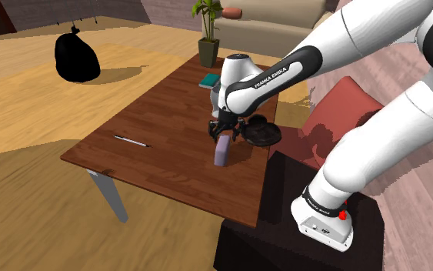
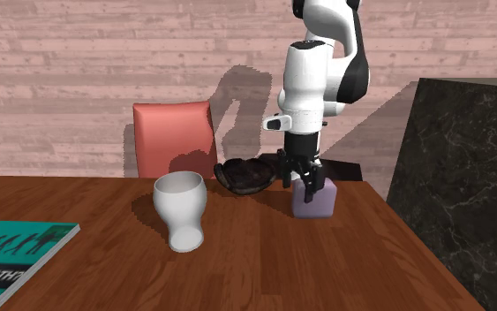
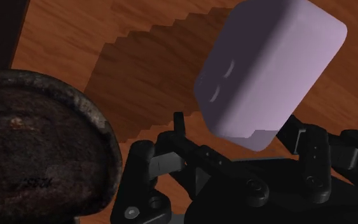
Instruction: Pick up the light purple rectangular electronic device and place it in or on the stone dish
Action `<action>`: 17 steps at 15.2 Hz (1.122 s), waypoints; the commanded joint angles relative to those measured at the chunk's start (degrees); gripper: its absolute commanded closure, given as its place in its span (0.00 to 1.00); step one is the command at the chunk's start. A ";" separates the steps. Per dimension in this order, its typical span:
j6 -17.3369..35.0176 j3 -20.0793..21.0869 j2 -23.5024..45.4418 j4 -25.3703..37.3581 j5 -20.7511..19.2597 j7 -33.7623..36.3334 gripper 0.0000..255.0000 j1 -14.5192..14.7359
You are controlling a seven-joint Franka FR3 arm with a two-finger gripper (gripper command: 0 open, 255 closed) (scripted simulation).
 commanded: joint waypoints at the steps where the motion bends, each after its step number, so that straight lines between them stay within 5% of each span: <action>1: -1.90 1.53 -2.32 -0.31 -0.36 6.05 0.00 -0.19; 4: -7.89 6.39 -7.50 0.35 -0.54 22.27 0.00 -1.00; 12: -0.59 7.45 -2.79 -2.33 -1.47 23.14 0.00 -1.77; 17: -0.59 7.44 -2.79 -2.33 -1.47 23.14 0.00 -1.77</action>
